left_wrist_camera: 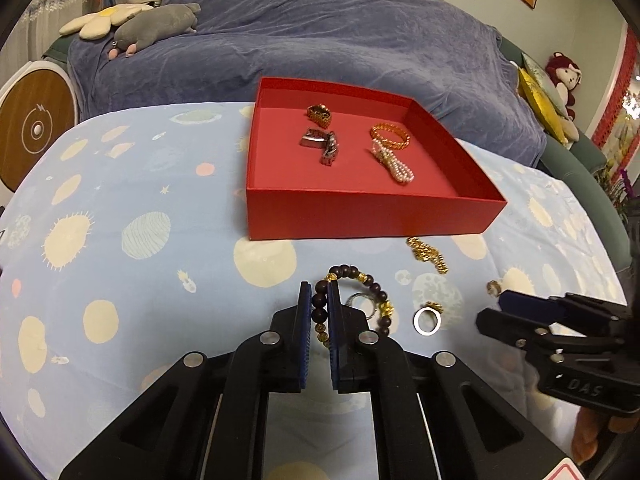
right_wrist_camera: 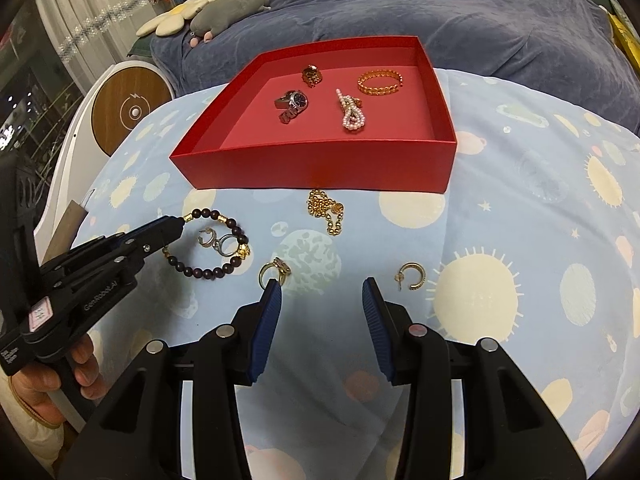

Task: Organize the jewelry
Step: 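Grasp the dark beaded bracelet with the left gripper, then close the right gripper on the gold chain while the left gripper holds the bracelet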

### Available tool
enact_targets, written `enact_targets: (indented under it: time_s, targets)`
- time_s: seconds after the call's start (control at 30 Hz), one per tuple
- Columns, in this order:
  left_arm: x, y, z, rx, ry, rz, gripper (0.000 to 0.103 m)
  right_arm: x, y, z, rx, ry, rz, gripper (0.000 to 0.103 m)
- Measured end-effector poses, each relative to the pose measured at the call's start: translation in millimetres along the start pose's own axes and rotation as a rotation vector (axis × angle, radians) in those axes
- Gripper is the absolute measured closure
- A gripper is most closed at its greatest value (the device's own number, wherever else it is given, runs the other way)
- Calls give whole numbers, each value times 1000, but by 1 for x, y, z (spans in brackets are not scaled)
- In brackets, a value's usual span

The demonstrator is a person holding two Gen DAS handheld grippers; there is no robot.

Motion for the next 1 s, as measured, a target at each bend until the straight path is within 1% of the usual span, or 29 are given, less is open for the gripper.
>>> enact_targets:
  time_s: [0.13, 0.33, 0.47, 0.53, 0.83, 1.0]
  targets:
    - [-5, -14, 4, 66, -21, 11, 98, 0, 5, -4, -8, -7, -7, 62]
    - [-8, -31, 7, 99, -24, 38, 98, -1, 11, -7, -4, -21, -13, 62]
    - [-9, -37, 6, 92, -16, 47, 98, -1, 17, -11, -4, -40, -17, 64]
    - [-8, -36, 6, 90, -17, 42, 98, -2, 21, -13, -9, -43, -24, 70]
    - [-3, -32, 2, 79, -15, 23, 98, -4, 24, -17, -1, -57, -17, 70]
    - [-2, -33, -1, 75, -20, 20, 98, -20, 22, -2, 30, -23, 17, 70]
Point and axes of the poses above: each gripper's, at about its wrist camera, not at the fingertips, and y roughly the way its jaws point, z to its right, x to its underside, the point moved 3 cm from there along y, roughly the way its jaws point, and after that the axes turned 6 degrees about -x, right-handed, at the moved point
